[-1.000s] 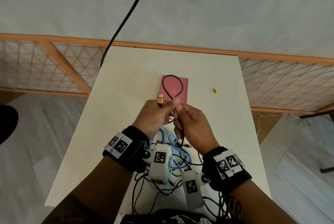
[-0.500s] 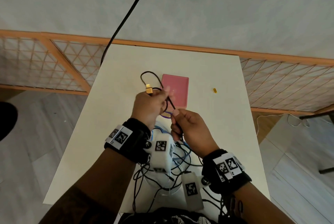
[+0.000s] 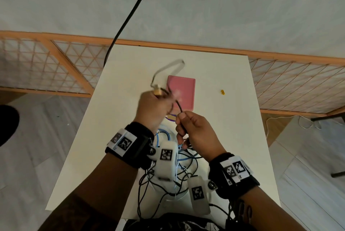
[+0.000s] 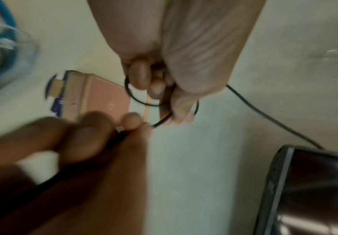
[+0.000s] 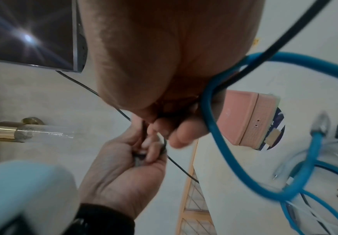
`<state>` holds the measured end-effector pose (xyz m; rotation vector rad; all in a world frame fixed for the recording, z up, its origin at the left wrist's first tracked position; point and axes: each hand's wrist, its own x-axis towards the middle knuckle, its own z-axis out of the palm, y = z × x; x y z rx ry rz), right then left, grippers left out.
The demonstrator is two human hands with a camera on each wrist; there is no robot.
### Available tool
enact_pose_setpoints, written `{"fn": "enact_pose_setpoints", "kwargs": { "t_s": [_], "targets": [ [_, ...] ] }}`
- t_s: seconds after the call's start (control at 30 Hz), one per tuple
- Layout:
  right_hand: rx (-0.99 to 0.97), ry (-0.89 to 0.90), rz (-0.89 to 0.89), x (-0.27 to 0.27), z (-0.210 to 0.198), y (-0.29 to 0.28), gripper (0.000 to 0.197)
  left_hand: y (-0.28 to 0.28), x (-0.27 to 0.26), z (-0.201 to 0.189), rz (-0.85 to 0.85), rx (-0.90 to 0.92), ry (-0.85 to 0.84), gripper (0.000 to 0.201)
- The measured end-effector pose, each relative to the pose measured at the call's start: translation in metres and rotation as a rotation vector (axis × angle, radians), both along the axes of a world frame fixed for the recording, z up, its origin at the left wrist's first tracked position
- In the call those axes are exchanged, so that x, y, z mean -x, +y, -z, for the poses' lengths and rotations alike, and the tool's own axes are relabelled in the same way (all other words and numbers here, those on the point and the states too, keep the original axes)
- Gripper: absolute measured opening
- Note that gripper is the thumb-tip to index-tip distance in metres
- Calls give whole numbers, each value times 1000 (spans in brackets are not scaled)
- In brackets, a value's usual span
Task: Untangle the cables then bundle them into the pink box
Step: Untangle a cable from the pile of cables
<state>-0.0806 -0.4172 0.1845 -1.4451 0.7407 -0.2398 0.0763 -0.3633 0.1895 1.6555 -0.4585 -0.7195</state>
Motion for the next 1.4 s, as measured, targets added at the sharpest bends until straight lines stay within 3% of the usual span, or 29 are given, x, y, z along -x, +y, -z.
{"fn": "enact_pose_setpoints", "kwargs": {
  "t_s": [0.03, 0.07, 0.17, 0.23, 0.3, 0.4, 0.47, 0.53, 0.57, 0.63, 0.67, 0.7, 0.73, 0.83, 0.87, 0.93, 1.0, 1.03, 1.13, 1.17, 1.23, 1.3, 1.33, 1.4],
  "targets": [
    [3, 13, -20, 2, 1, 1, 36, -5, -12, -4, -127, 50, 54, 41],
    [10, 21, -32, 4, 3, 3, 37, -9, -24, -9, -141, 82, 110, 37],
    [20, -14, -6, 5, 1, 4, 37, 0, -26, -12, 256, -6, 191, 57],
    [13, -40, 33, 3, -1, 1, 38, 9, -2, -11, 414, -123, 151, 48],
    [17, -50, 38, 1, -2, -2, 39, 6, 11, 0, 307, -136, 81, 35],
    [17, -35, 24, 3, -3, -4, 35, -4, 1, 17, 33, -73, 124, 44],
    [27, -25, 33, 3, -2, -5, 35, -2, 0, 16, 119, -33, 214, 51],
    [31, -24, 46, 1, -1, -5, 34, 5, 12, 10, 323, -59, 179, 43],
    [22, -20, 45, 1, 1, -5, 35, 5, 15, 9, 322, -68, 137, 37],
    [-34, 4, 35, 2, 3, -4, 35, -4, 6, 10, 81, -53, 69, 36],
    [-61, 19, 24, 4, 3, -3, 36, -8, -4, 12, -72, -19, 110, 41],
    [-73, 31, 17, 5, 3, -3, 37, -11, -14, 13, -109, 2, 153, 45],
    [-67, 33, 15, 5, 2, -2, 37, -11, -19, 11, -52, -6, 187, 45],
    [-34, -11, 47, 4, 0, -4, 39, 3, -1, 8, 359, -115, 110, 28],
    [-32, -26, 57, 3, 0, -5, 39, 4, 6, 9, 389, -130, 68, 33],
    [-35, -48, 59, 0, 0, -6, 37, -3, 7, 14, 232, -114, 1, 37],
    [-55, -53, 46, 0, 0, -8, 36, -10, 2, 17, -31, -67, 109, 57],
    [-65, -54, 47, 0, 0, -9, 36, -10, 0, 18, -49, -52, 165, 62],
    [-33, -48, 60, 0, 2, -9, 38, 2, 14, 13, 275, -70, 154, 51],
    [-25, -47, 58, 0, 3, -8, 38, 2, 17, 13, 298, -71, 103, 43],
    [-46, -61, 53, -3, 3, -6, 36, -7, 8, 15, 95, -63, 25, 36],
    [-51, -73, 47, -5, 1, -7, 36, -12, 1, 13, -61, -25, 85, 41],
    [-46, -80, 46, -6, 0, -7, 36, -11, -1, 12, -17, -25, 124, 47],
    [-43, -100, 47, -5, 1, -8, 36, -1, 6, 8, 232, -65, 88, 45]
  ]
}}
